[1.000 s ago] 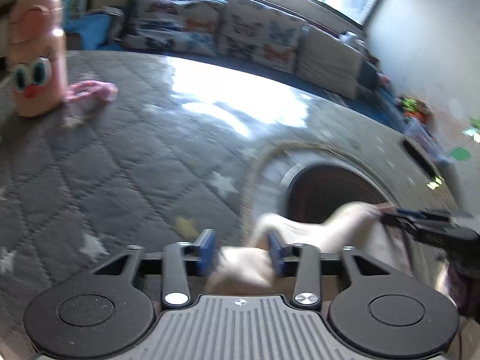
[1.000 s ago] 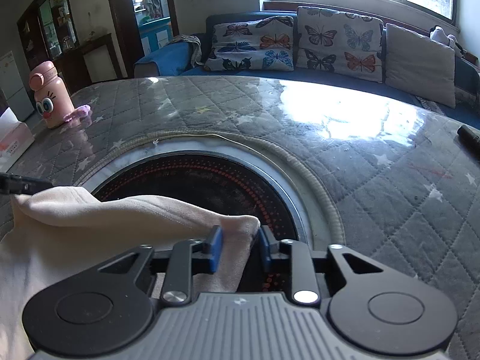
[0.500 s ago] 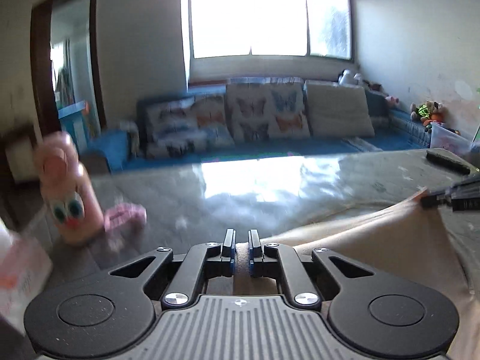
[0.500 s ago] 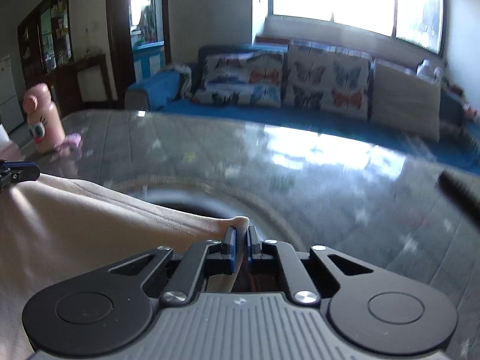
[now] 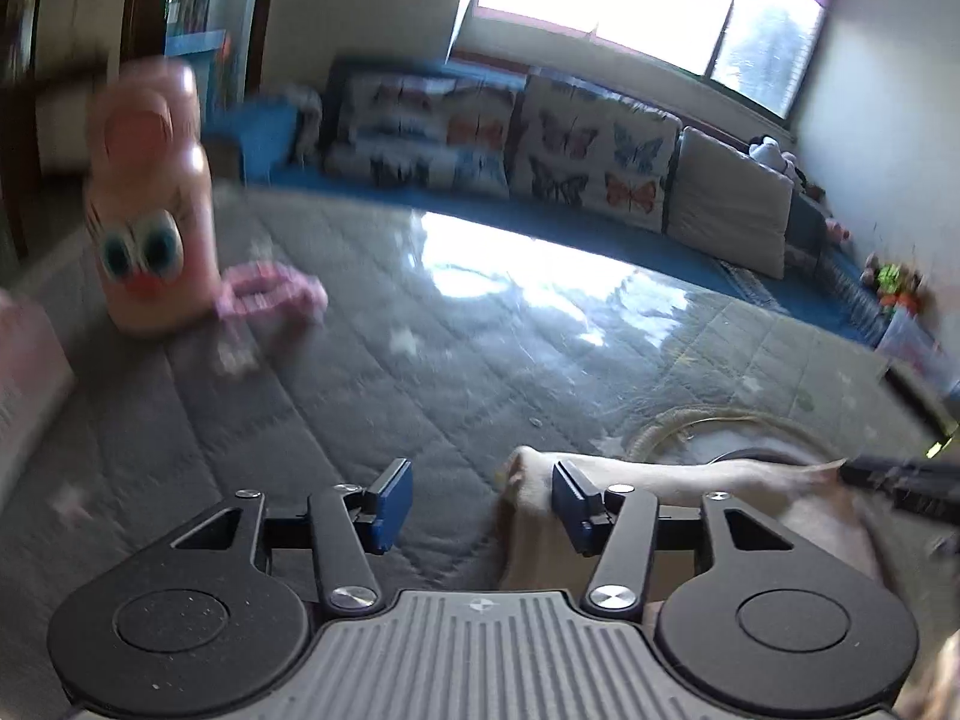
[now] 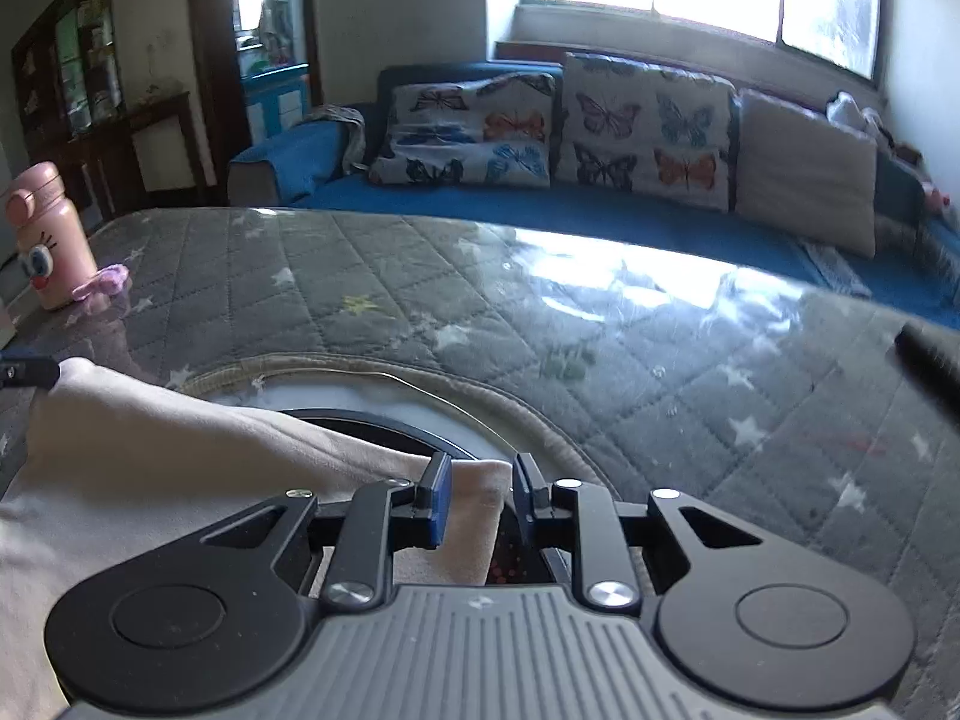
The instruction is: Fold clothes
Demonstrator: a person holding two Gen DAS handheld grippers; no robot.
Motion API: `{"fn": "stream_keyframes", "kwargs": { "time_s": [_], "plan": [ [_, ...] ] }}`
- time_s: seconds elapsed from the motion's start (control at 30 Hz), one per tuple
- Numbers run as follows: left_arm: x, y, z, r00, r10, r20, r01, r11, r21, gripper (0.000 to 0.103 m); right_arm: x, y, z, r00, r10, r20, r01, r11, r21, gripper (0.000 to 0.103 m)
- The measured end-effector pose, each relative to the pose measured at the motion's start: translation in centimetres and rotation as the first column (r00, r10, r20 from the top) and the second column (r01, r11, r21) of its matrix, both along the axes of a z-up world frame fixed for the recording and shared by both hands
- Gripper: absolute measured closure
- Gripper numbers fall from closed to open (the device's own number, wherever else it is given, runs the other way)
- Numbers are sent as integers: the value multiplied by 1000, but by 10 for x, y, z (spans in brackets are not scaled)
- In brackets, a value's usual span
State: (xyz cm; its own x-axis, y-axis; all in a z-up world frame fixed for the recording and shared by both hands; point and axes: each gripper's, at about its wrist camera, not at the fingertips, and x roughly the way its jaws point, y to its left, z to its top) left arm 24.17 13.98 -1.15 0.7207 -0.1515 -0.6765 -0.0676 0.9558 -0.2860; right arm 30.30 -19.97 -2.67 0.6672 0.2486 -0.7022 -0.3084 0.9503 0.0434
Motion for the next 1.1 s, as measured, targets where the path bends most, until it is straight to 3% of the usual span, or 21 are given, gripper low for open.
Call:
{"fn": "stream_keyframes", "kwargs": {
  "time_s": [0.1,0.2,0.3,0.37,0.43,0.53,0.57,0.67,0.77,0.83,1.1],
  "plan": [
    [13,5,-2,999,-6,-32,3,996,-92,48,7,-3,-5,999,-8,-35,9,1000,27,81],
    [21,4,-2,999,-24,-29,21,993,-120,52,10,-3,-9,999,-2,-47,3,1000,23,81],
    [24,-1,-1,998,-61,2,61,989,-137,87,13,-4,-11,999,0,-51,1,1000,28,89],
    [21,-4,2,996,-72,50,78,988,-133,93,14,-4,-11,999,-1,-41,2,1000,21,96],
    [8,-3,12,985,-86,151,107,985,-133,96,9,-5,-6,1000,-4,-3,4,1000,26,97],
    [-17,-3,28,934,-120,336,152,986,-70,96,-2,-8,5,995,-7,97,3,999,39,97],
    [-18,-4,29,931,-120,344,142,989,-41,95,-3,-8,7,993,-15,120,10,999,36,97],
    [-5,-6,22,957,-90,276,85,996,29,92,5,-5,4,993,-25,112,24,1000,10,91],
    [-2,-3,12,974,-45,220,35,998,49,74,11,-7,1,997,-39,72,39,999,8,89],
    [-7,-1,11,979,-42,201,32,998,54,55,6,-7,5,998,-12,69,12,1000,-1,88],
    [-41,-28,7,975,-182,129,175,982,68,57,-23,19,11,987,164,3,-164,986,-14,85]
  ]
}}
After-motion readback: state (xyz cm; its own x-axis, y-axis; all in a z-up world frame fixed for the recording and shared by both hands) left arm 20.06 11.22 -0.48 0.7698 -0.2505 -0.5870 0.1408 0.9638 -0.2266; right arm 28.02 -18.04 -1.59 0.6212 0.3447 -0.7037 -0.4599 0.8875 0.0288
